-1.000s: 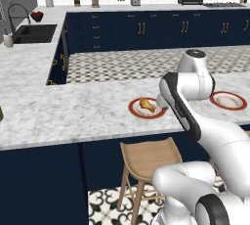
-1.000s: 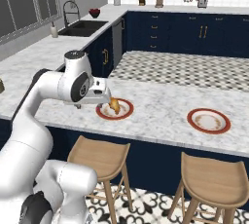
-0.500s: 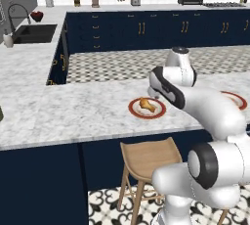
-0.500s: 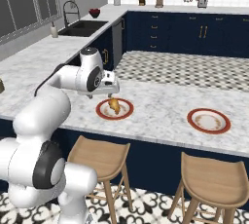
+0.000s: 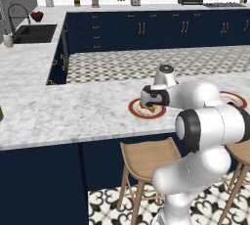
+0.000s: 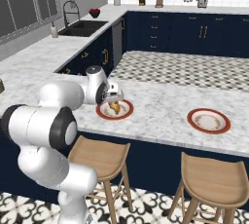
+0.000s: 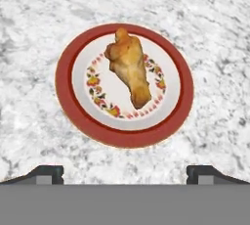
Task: Pick the chicken drumstick and potato from their plates and place them in the bowl. Then put the bowl in the fridge.
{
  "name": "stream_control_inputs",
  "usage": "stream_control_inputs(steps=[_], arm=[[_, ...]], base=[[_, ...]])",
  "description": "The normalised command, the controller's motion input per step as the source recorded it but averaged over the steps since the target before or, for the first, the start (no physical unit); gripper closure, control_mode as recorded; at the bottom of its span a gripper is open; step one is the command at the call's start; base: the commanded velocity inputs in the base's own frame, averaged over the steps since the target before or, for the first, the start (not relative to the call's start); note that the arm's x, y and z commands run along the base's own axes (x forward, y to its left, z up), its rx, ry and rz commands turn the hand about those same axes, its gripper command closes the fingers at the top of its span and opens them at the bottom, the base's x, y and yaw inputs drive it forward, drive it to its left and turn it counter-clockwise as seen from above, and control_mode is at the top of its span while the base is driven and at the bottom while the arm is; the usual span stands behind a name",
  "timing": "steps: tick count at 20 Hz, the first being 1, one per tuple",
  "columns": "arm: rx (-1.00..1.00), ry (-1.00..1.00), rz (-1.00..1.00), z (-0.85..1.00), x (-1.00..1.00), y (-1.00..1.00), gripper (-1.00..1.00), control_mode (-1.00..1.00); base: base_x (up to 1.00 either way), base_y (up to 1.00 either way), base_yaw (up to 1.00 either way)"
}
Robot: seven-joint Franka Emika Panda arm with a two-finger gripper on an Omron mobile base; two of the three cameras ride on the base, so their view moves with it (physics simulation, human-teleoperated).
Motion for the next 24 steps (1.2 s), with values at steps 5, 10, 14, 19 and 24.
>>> stream_control_inputs(steps=[5, 10, 14, 19, 24], arm=[[0.00, 0.03, 0.00, -0.32, 0.74, -0.02, -1.00, -1.00], [0.00, 0.13, 0.05, -0.27, 0.79, -0.25, -1.00, -1.00], [0.00, 0.01, 0.04, -0.38, 0.54, -0.02, -1.00, -1.00], [0.00, 0.03, 0.01, -0.53, 0.29, 0.00, -1.00, -1.00], [0.00, 0.05, 0.00, -0.58, 0.07, 0.09, -1.00, -1.00]], base=[[0.00, 0.00, 0.00], [0.00, 0.00, 0.00], [0.00, 0.00, 0.00], [0.00, 0.00, 0.00], [0.00, 0.00, 0.00]])
